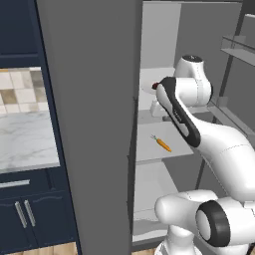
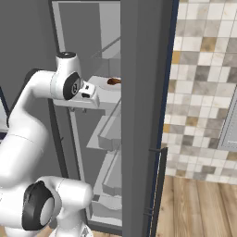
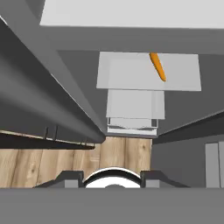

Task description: Transport the chicken drumstick from the fridge to the microwave and turn on the microwave.

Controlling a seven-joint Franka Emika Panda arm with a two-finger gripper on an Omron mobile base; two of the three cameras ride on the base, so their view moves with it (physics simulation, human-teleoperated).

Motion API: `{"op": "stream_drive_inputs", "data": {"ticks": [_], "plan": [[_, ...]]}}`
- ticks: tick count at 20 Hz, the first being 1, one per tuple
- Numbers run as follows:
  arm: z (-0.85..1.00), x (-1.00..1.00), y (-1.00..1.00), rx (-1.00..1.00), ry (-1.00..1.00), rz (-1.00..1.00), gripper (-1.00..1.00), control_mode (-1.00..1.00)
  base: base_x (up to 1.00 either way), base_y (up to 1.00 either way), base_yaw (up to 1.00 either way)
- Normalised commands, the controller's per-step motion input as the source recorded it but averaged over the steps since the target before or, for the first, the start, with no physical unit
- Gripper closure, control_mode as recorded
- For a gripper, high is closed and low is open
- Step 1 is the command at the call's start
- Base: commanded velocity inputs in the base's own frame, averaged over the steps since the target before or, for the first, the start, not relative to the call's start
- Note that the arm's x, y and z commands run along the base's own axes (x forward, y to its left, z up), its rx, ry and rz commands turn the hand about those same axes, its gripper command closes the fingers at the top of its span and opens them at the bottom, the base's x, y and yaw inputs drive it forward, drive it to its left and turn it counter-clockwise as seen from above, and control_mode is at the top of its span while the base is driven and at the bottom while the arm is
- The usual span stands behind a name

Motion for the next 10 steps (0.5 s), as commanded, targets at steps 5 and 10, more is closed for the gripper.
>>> {"op": "stream_drive_inputs", "data": {"ticks": [5, 10], "plan": [[0.1, -0.01, 0.0, 0.0, -0.1, 0.06, -1.0, -1.0, 0.0, 0.0, 0.0], [0.29, 0.0, 0.0, -0.01, -0.16, 0.17, -1.0, -1.0, 0.0, 0.0, 0.0]]}}
